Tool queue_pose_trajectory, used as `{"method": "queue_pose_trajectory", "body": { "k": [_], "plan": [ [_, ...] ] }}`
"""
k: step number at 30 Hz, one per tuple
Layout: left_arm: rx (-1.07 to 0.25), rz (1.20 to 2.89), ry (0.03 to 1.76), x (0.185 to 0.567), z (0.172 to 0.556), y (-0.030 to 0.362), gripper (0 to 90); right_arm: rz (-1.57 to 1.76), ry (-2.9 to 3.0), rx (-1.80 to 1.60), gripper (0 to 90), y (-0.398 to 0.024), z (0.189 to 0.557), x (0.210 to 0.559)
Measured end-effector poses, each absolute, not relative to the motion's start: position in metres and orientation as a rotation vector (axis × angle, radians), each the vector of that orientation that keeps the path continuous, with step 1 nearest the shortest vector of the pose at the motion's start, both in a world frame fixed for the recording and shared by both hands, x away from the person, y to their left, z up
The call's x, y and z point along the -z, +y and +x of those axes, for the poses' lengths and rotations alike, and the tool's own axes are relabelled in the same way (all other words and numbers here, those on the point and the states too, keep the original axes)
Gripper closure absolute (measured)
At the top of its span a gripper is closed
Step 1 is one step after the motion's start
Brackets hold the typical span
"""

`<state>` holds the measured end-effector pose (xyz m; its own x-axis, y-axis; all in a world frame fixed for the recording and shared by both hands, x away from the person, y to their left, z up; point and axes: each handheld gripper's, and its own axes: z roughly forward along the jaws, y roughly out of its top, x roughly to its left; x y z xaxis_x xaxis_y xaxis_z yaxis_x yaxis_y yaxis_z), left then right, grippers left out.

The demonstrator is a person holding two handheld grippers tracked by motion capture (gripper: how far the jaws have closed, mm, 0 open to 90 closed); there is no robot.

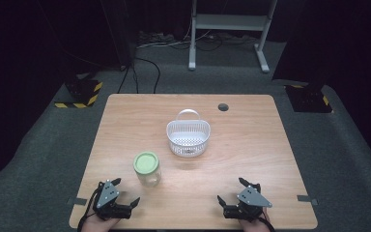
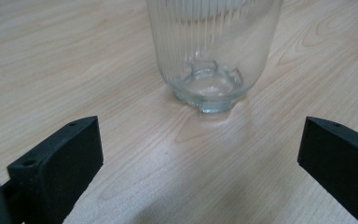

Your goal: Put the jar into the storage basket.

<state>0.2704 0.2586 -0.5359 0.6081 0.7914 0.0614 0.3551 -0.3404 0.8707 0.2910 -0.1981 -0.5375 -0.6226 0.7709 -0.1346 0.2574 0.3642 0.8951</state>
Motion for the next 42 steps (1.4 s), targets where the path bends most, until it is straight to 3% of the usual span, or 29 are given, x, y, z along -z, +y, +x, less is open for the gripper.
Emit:
{"method": "queue_pose_trajectory", "body": {
  "k": [13, 21, 42],
  "plan": [
    [-0.621, 1.878, 0.854, 0.520, 0.269, 0.252, 0.3, 0.886, 2.081, -1.228, 0.8, -0.198, 0.291, 0.537],
    [-0.556, 1.849, 0.868, 0.514, 0.275, 0.245, 0.3, 0.882, 2.083, -1.238, 0.8, -0.199, 0.291, 0.537],
    [-0.630, 1.834, 0.831, 0.493, 0.284, 0.231, 0.3, 0.878, 2.086, -1.249, 0.9, -0.200, 0.291, 0.537]
  ]
}}
